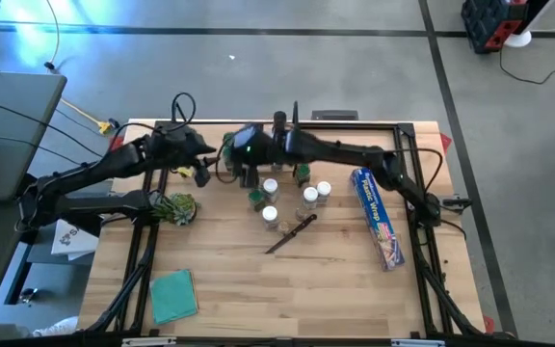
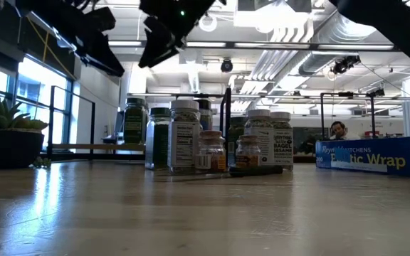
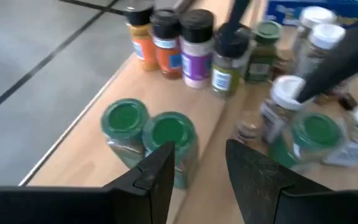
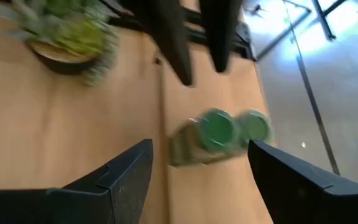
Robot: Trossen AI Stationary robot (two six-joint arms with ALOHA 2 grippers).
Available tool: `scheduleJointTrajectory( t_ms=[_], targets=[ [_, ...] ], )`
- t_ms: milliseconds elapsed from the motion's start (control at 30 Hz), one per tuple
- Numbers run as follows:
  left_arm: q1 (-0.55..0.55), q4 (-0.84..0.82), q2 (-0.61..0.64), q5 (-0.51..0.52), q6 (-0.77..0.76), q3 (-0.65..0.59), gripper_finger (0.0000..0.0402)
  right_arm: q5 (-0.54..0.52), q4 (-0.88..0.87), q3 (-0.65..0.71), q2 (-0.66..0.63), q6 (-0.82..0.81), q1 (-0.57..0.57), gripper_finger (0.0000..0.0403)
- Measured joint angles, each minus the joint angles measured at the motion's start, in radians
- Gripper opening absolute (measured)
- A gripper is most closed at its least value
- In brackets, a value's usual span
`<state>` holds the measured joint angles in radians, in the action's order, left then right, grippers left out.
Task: Shelf spices
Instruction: Adjust the green lid seasoning bottles
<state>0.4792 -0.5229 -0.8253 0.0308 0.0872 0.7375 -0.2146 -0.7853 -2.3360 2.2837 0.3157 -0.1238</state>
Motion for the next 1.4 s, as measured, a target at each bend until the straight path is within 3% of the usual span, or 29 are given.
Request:
scheduleJointTrajectory(
  t_ms=[133,367,633,1400],
  targets=[
    [-0.031,-0.065,0.025,0.027,-0.023,0.041,0.014,-0.003,0.037,0.02,0.004,-0.033,0.048,0.0259],
    [-0.075,-0.072,0.149,0.08,-0.128,0.076,0.014,0.039,0.124,0.036,0.1,-0.07,0.03,0.0256],
    [-0.103,-0.085,0.248,0.08,-0.128,0.077,0.014,0.086,0.214,0.036,0.193,-0.056,0.016,0.0201],
    [-0.103,-0.086,0.257,0.081,-0.117,0.076,0.014,0.056,0.295,0.036,0.2,-0.054,-0.027,0.0188]
  ],
)
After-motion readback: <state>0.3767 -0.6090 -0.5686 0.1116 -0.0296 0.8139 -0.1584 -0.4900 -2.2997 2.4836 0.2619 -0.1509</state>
